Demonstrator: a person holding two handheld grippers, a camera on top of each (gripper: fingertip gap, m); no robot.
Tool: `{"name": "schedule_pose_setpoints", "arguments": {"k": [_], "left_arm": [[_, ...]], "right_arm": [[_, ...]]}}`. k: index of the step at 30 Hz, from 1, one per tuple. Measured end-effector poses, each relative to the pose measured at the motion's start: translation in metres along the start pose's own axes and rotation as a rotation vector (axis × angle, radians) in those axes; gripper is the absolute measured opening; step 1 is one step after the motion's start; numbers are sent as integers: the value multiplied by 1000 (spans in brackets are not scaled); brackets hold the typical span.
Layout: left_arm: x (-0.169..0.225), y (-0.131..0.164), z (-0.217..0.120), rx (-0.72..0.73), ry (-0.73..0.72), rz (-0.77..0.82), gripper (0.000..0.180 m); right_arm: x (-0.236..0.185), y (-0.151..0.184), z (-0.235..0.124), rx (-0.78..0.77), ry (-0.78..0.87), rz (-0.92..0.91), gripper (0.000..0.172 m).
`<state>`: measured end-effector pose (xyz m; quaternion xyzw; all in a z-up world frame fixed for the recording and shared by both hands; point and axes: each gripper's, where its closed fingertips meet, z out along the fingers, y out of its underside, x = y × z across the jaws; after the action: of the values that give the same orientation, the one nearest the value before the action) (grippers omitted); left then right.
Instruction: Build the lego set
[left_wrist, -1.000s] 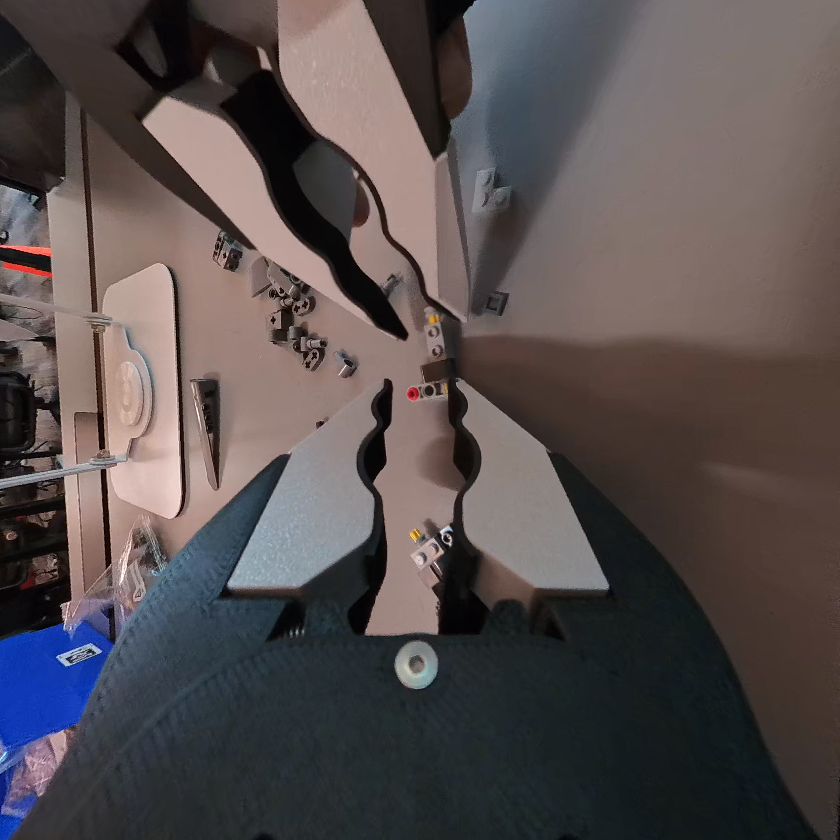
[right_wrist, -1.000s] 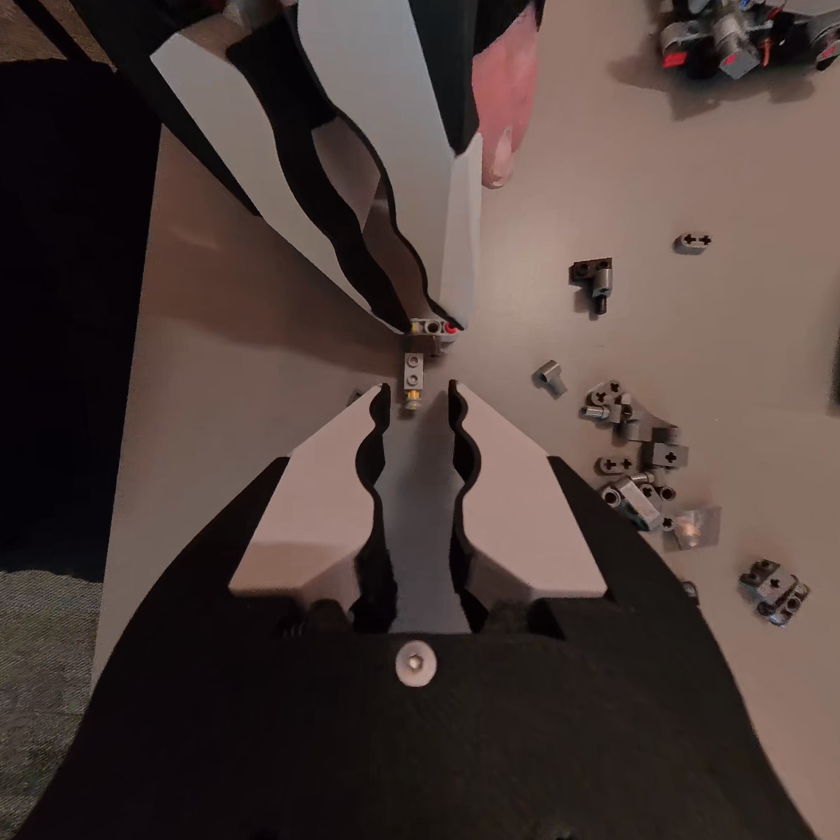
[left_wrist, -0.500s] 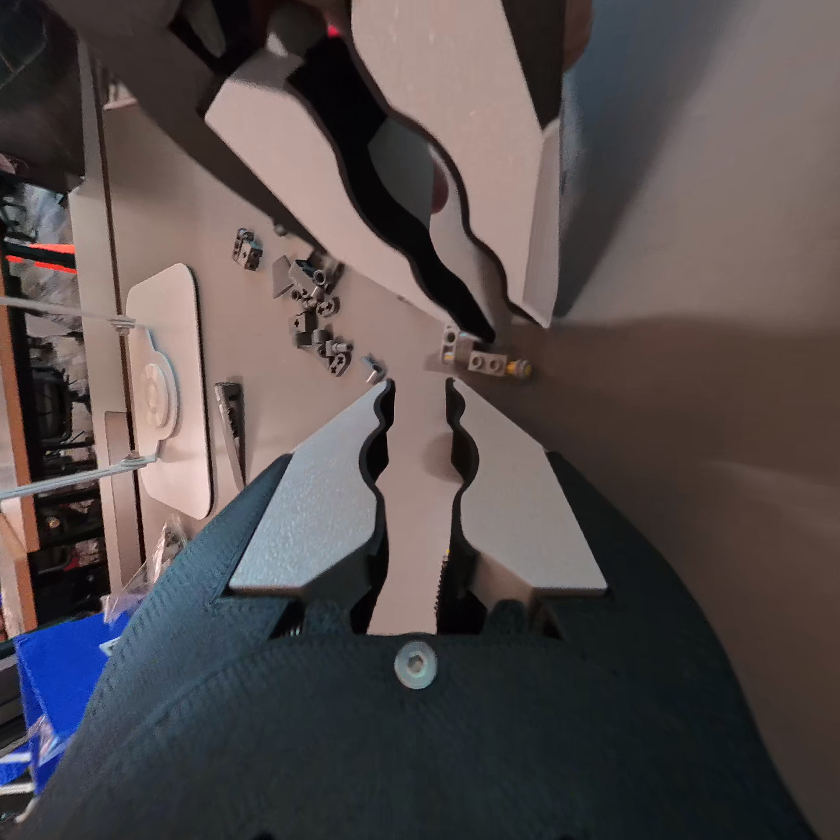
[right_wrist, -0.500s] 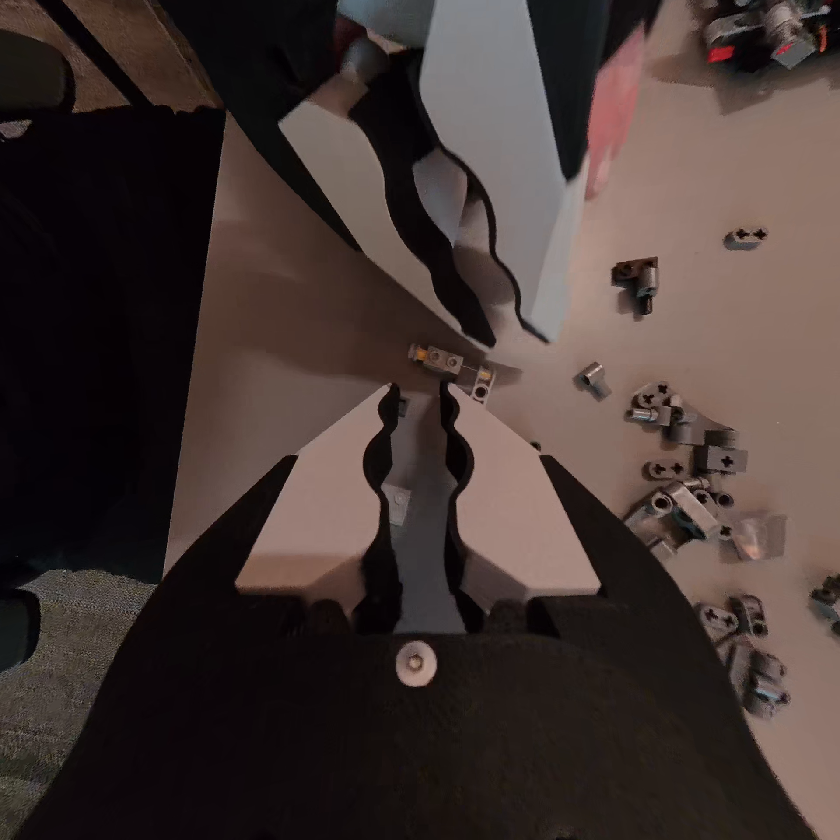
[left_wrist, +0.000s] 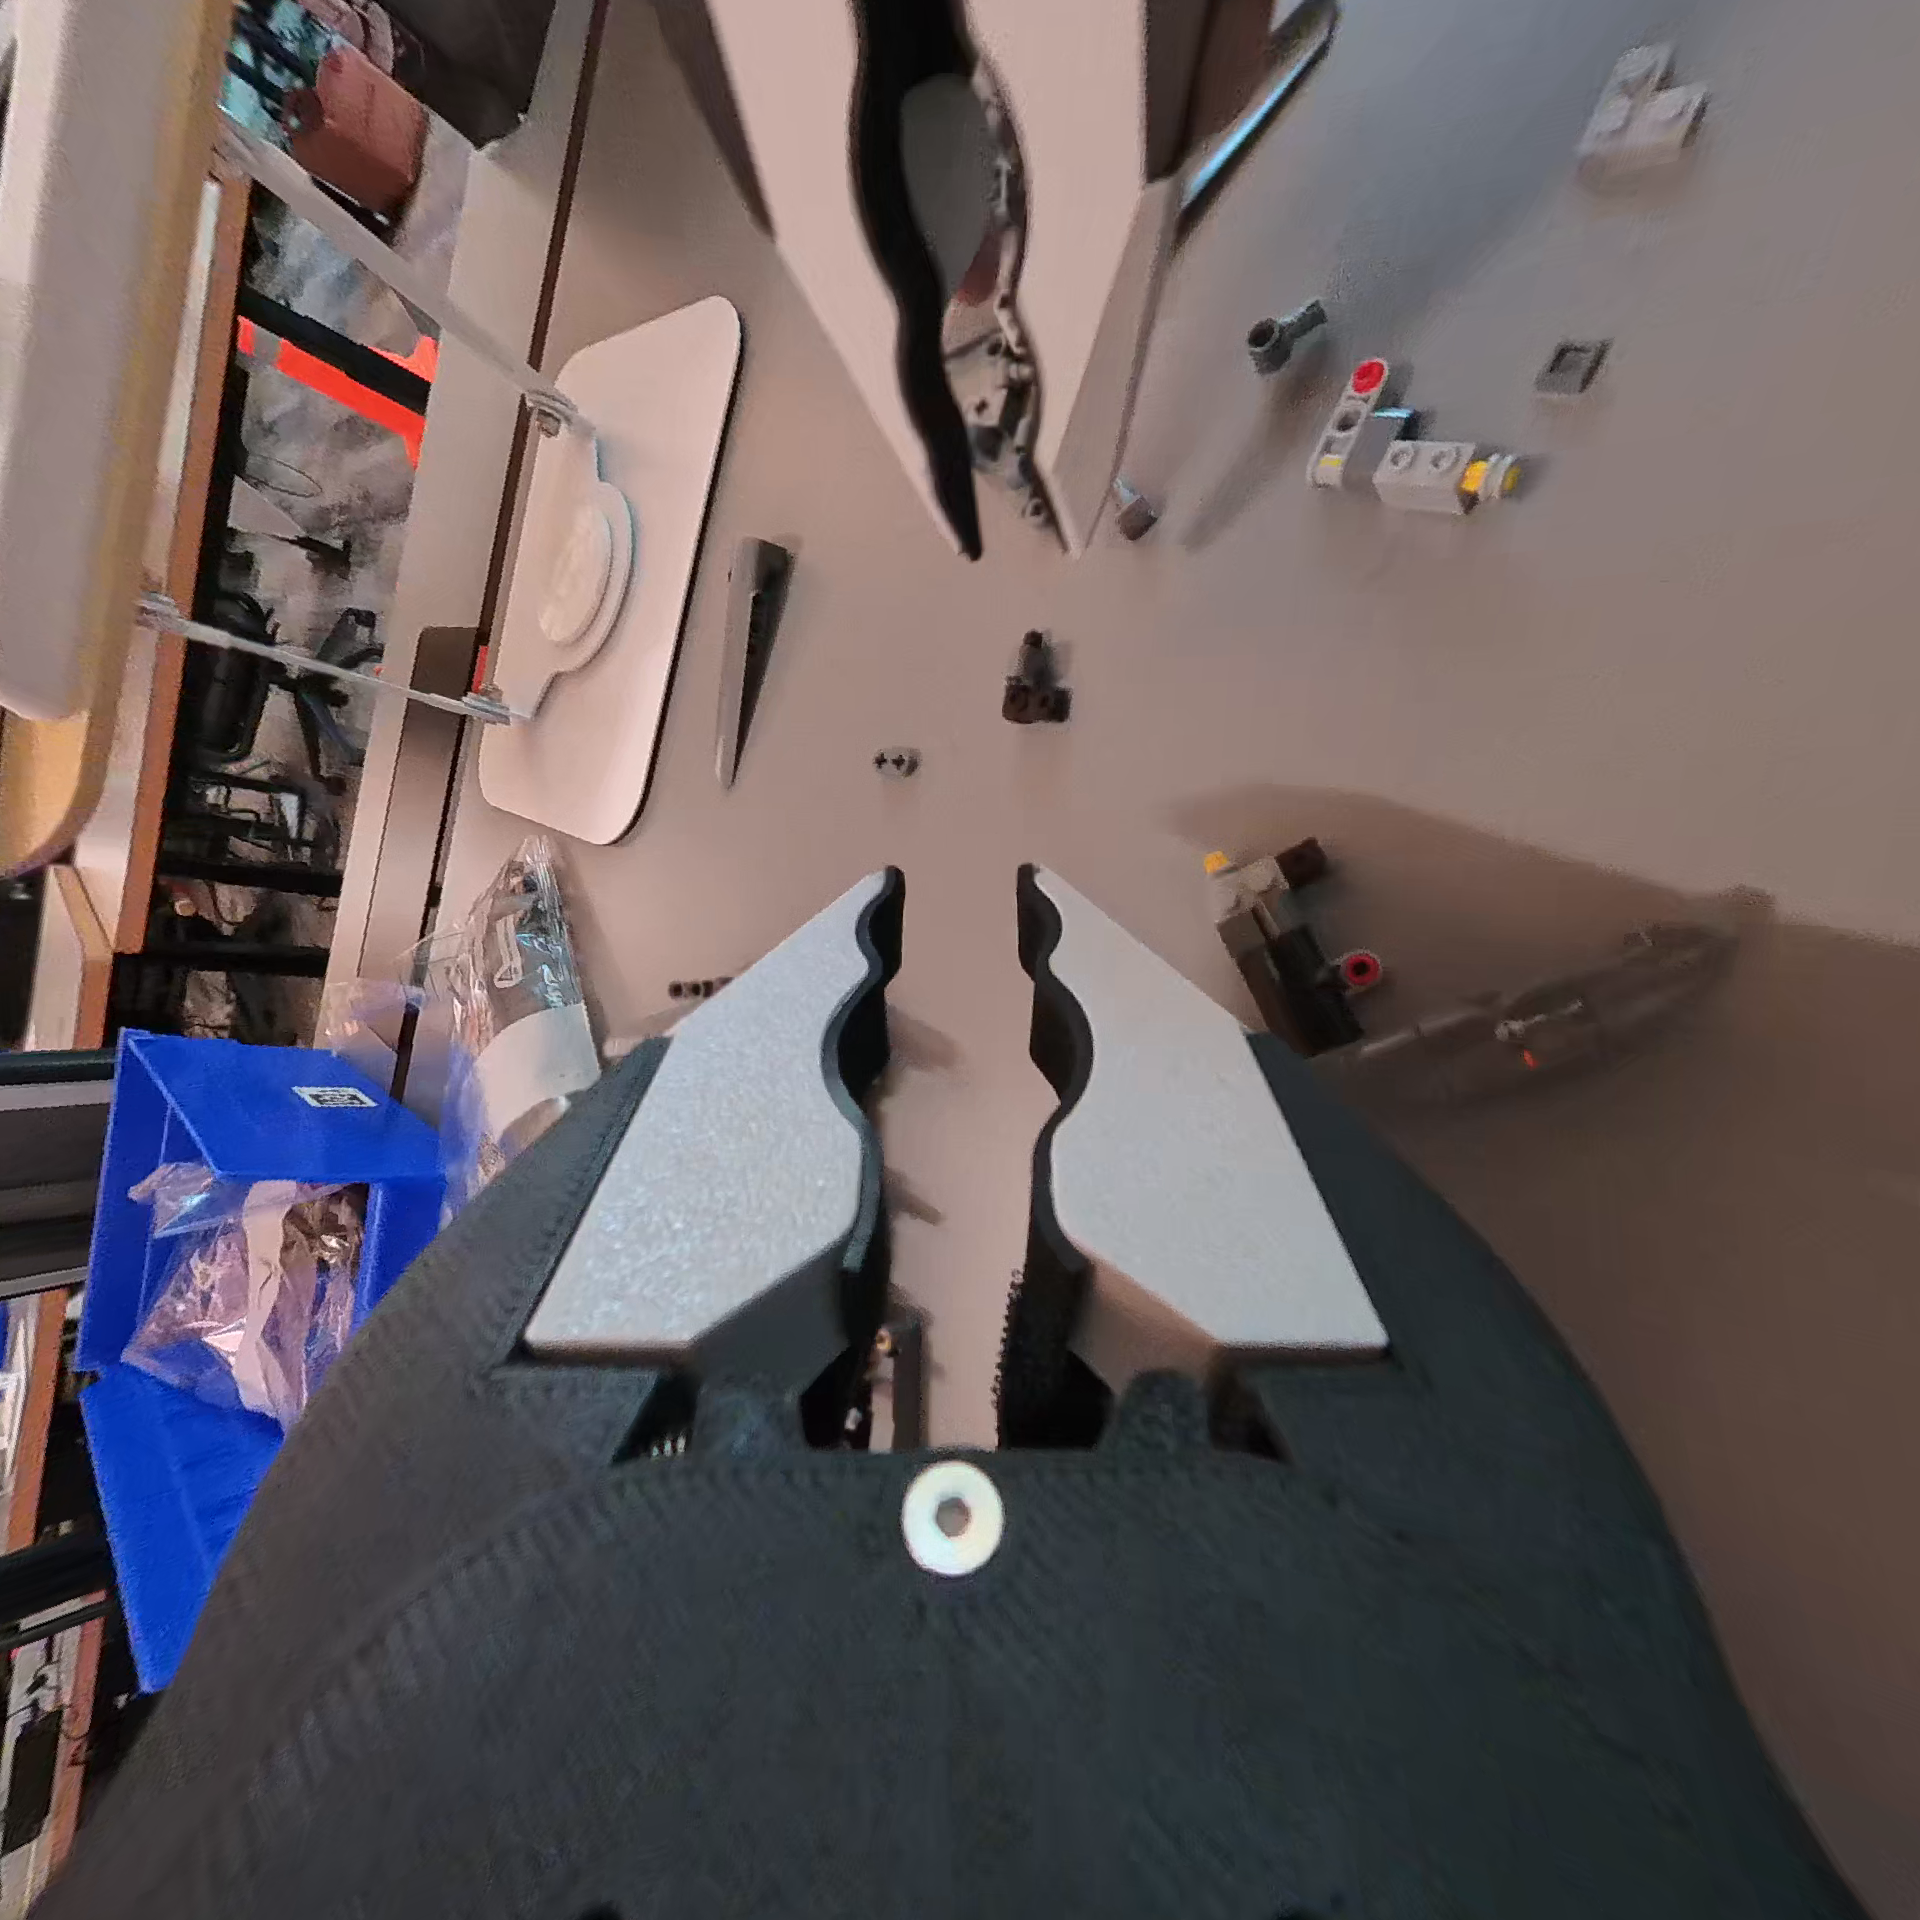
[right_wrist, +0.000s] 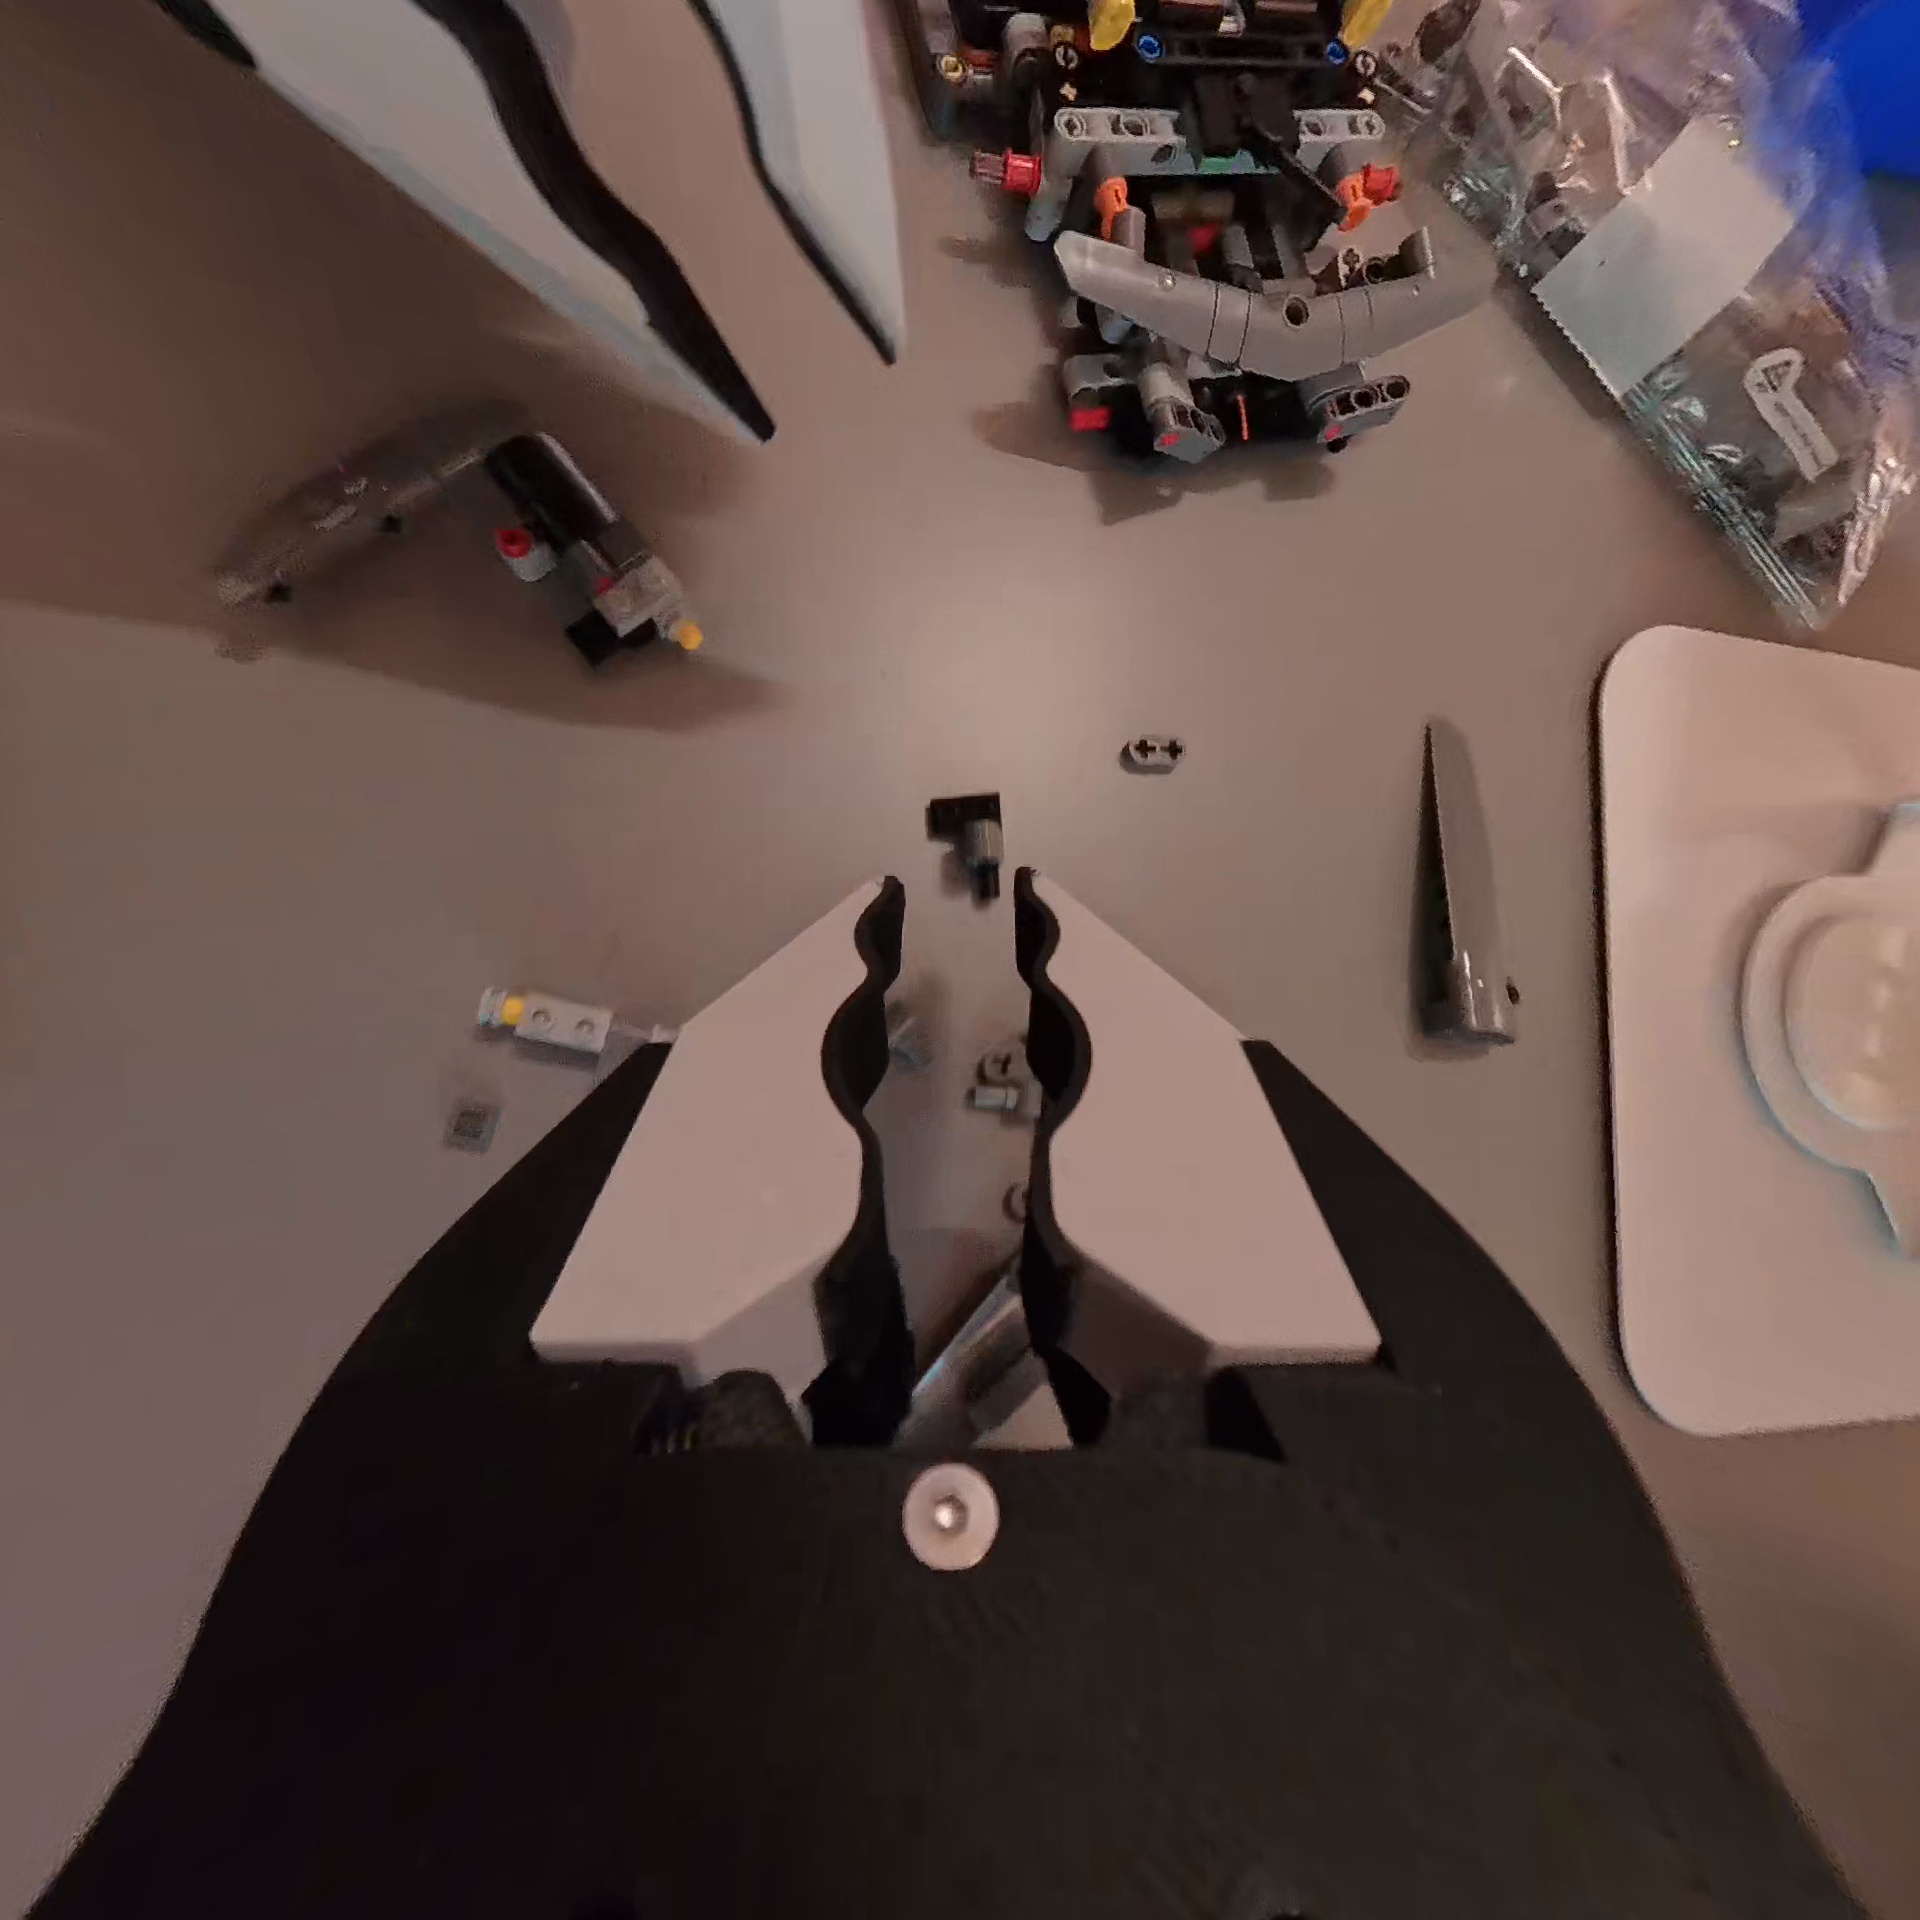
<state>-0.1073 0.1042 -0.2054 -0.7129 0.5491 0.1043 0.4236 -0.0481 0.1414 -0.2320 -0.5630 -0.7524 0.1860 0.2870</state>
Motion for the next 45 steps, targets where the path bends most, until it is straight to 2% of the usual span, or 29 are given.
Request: {"name": "schedule_pose_setpoints", "arguments": {"k": [5,9,18,23,27,34,36,40,44,45], "left_arm": [[8,9,-1,-9,12,13,20],[8,11,-1,14,16,4,20],[8,2,2,57,5,0,20],[18,-24,2,116,24,-1,23],[39,-41,1,138,84,43,23],[67,-55,2,124,131,107,22],[71,-57,3,116,139,118,22],[72,-57,5,96,138,147,23],[66,-55,9,83,146,167,23],[65,-54,10,83,152,172,23]], "right_arm": [[3,0,25,-71,-33,-26,18],[5,-1,34,-82,-32,-36,4],[-3,-6,22,-40,-84,-47,4],[-36,-14,-12,46,-159,-116,4],[-77,-3,-34,35,-243,-197,4],[-124,33,-31,-103,-345,-295,5],[-127,32,-29,-92,-341,-286,5],[-121,30,-35,-98,-262,-264,29],[-120,26,-51,-69,-143,-112,28],[-123,25,-55,-51,-119,-50,23]]}}
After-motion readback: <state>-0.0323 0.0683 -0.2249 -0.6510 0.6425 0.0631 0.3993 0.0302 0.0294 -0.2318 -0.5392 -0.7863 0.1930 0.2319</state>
